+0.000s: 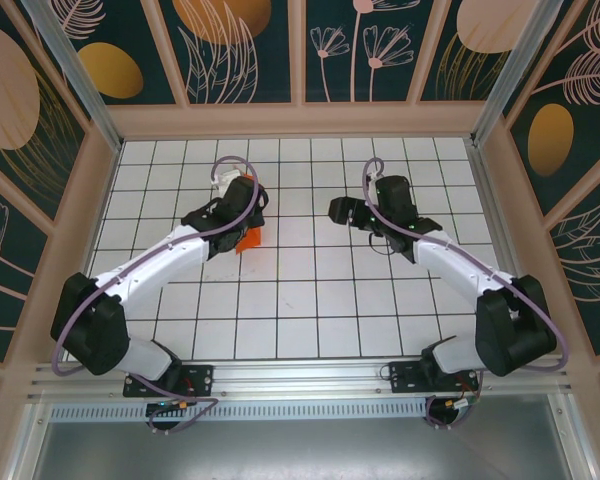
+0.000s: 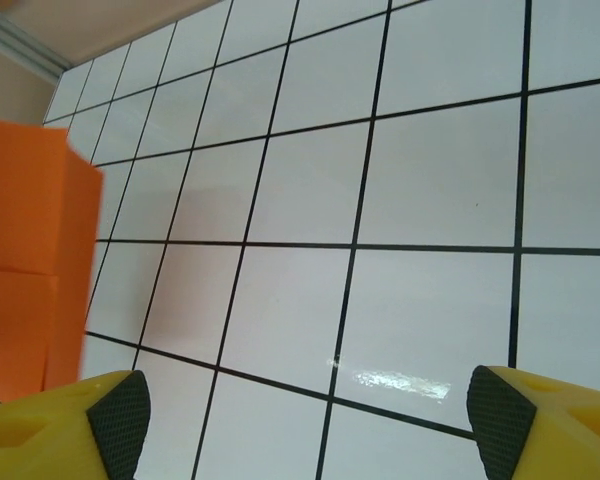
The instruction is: Fold a paper plane with a square sheet of paper (pick it up from the middle)
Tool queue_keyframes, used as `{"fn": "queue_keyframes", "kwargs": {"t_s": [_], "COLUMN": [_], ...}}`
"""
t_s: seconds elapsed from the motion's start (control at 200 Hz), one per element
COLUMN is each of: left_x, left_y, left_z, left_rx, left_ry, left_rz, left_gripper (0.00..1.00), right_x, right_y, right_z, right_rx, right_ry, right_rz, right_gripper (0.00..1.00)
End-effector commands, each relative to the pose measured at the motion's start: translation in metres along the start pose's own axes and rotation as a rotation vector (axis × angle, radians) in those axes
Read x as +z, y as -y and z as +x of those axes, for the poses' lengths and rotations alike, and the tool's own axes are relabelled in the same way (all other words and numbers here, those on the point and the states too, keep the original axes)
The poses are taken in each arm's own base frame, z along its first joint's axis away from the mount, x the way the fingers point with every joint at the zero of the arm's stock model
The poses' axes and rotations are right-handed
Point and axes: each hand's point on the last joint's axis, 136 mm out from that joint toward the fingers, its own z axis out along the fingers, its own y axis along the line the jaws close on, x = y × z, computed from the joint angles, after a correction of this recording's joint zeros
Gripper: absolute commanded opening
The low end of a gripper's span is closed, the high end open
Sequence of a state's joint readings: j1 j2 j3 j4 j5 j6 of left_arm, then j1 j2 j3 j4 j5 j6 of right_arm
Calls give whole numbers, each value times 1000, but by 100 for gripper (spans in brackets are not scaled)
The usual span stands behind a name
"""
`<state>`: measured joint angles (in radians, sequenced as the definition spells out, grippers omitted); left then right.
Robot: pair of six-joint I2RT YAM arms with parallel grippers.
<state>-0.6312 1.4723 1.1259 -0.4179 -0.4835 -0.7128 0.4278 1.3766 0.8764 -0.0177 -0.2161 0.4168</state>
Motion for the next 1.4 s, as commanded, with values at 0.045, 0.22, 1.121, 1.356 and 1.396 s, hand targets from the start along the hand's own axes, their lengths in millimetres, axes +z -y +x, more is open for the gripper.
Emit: {"fn": "queue_keyframes", "kwargs": {"t_s": [0.045, 0.22, 1.121, 1.356, 1.396], "left_x": [-2, 28, 83, 29, 20], "left_y": [-61, -61, 67, 105, 106], "left_z": [-1, 18, 106, 76, 69], "left_rx": [268, 409, 289, 137, 110], "left_ry": [31, 7, -242, -208, -191], "left_rz": [-418, -587, -80, 232, 271], "left_gripper": [0, 0, 31, 49, 54], "right_x": [-9, -10, -6, 12, 16], "right_y": [8, 19, 63, 32, 22], "right_z": [-6, -5, 5, 21, 26], "right_rx": [2, 28, 202, 219, 217], "right_ry": [51, 53, 11, -96, -119], "right_rz": [37, 84, 154, -18, -50], "right_gripper": [88, 92, 93, 89, 88]}}
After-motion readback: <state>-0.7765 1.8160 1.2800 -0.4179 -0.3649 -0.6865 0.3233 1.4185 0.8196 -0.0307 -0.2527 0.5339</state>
